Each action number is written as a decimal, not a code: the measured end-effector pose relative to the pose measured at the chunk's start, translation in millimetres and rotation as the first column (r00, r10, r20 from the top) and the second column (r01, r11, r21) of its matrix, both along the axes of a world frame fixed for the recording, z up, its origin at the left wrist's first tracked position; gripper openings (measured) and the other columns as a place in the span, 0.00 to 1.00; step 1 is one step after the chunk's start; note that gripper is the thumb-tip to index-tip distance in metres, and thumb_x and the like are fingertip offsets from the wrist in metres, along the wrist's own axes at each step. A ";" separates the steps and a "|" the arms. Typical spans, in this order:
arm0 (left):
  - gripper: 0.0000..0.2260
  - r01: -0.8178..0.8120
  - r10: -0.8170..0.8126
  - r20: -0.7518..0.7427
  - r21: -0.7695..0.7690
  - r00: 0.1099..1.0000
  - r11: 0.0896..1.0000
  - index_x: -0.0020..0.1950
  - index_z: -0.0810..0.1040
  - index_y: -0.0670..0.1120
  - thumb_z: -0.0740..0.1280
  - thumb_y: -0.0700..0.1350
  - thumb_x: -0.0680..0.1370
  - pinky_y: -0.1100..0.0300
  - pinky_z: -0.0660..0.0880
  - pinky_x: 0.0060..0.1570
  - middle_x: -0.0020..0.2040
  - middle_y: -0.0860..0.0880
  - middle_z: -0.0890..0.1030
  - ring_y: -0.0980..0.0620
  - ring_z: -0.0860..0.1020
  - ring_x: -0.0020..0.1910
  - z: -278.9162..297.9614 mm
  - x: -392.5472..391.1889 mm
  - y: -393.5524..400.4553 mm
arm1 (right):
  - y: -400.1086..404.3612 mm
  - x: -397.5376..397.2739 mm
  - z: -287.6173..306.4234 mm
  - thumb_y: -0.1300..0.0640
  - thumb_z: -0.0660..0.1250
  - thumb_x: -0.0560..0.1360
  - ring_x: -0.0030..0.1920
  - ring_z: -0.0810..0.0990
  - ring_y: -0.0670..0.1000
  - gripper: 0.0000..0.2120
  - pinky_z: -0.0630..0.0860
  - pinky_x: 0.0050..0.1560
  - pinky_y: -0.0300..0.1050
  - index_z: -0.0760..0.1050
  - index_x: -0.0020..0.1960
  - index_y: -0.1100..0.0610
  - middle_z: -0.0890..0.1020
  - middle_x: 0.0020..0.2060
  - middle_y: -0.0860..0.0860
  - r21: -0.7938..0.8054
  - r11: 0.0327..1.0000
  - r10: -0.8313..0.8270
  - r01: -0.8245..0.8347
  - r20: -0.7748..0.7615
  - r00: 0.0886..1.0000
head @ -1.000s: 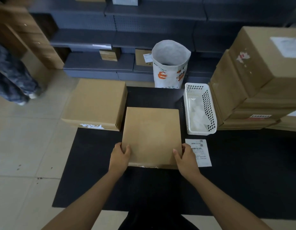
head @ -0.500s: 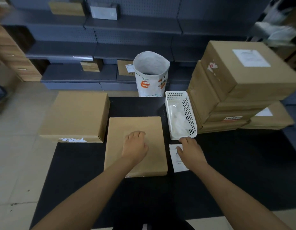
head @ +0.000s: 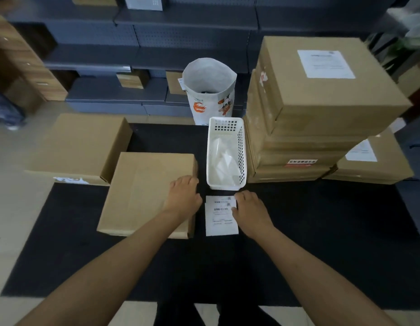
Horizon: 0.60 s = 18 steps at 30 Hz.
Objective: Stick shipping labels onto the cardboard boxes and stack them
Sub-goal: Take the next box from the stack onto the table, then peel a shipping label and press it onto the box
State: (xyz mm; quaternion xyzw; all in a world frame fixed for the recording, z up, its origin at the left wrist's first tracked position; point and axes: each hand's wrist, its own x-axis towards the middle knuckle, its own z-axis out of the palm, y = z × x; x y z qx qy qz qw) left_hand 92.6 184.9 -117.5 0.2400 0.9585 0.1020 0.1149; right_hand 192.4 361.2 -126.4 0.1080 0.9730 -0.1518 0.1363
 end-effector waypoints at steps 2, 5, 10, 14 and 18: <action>0.18 -0.041 0.041 -0.003 -0.013 0.999 0.999 0.66 0.70 0.45 0.61 0.45 0.76 0.55 0.62 0.64 0.65 0.47 0.73 0.48 0.69 0.65 0.5 3.9 4.5 | 0.7 5.3 -6.1 0.51 0.58 0.80 0.66 0.66 0.54 0.21 0.66 0.66 0.48 0.63 0.72 0.57 0.68 0.68 0.54 -0.030 0.996 0.089 -0.088 0.019 0.996; 0.17 -0.084 0.084 -0.005 -0.008 0.996 0.996 0.65 0.71 0.45 0.61 0.45 0.76 0.54 0.62 0.64 0.64 0.47 0.72 0.47 0.69 0.65 -0.2 8.3 7.2 | -4.5 13.4 -19.7 0.51 0.61 0.79 0.70 0.64 0.55 0.24 0.64 0.69 0.49 0.62 0.73 0.57 0.65 0.71 0.54 -0.035 0.959 0.283 -0.281 0.065 0.957; 0.17 -0.101 0.101 -0.008 0.005 0.995 0.995 0.64 0.72 0.44 0.62 0.44 0.76 0.54 0.64 0.63 0.64 0.47 0.71 0.47 0.70 0.63 -8.6 9.9 7.5 | -11.0 22.7 -37.8 0.55 0.63 0.78 0.69 0.66 0.55 0.24 0.64 0.69 0.49 0.63 0.73 0.57 0.67 0.69 0.55 0.024 0.894 0.442 -0.447 0.109 0.890; 0.17 -0.116 0.117 -0.007 0.032 0.993 0.993 0.64 0.72 0.45 0.62 0.44 0.76 0.54 0.65 0.63 0.64 0.47 0.70 0.48 0.70 0.63 -11.4 9.9 6.4 | -9.8 25.1 -43.4 0.62 0.61 0.78 0.64 0.69 0.56 0.21 0.67 0.64 0.48 0.65 0.70 0.60 0.69 0.66 0.57 0.074 0.841 0.522 -0.535 0.142 0.841; 0.17 -0.120 0.120 0.005 0.045 0.993 0.992 0.65 0.72 0.45 0.63 0.44 0.76 0.54 0.66 0.63 0.65 0.47 0.69 0.48 0.70 0.63 -9.9 10.0 5.7 | -10.4 29.4 -43.7 0.64 0.57 0.79 0.63 0.70 0.57 0.19 0.66 0.63 0.49 0.65 0.69 0.62 0.69 0.64 0.58 0.112 0.809 0.560 -0.576 0.150 0.815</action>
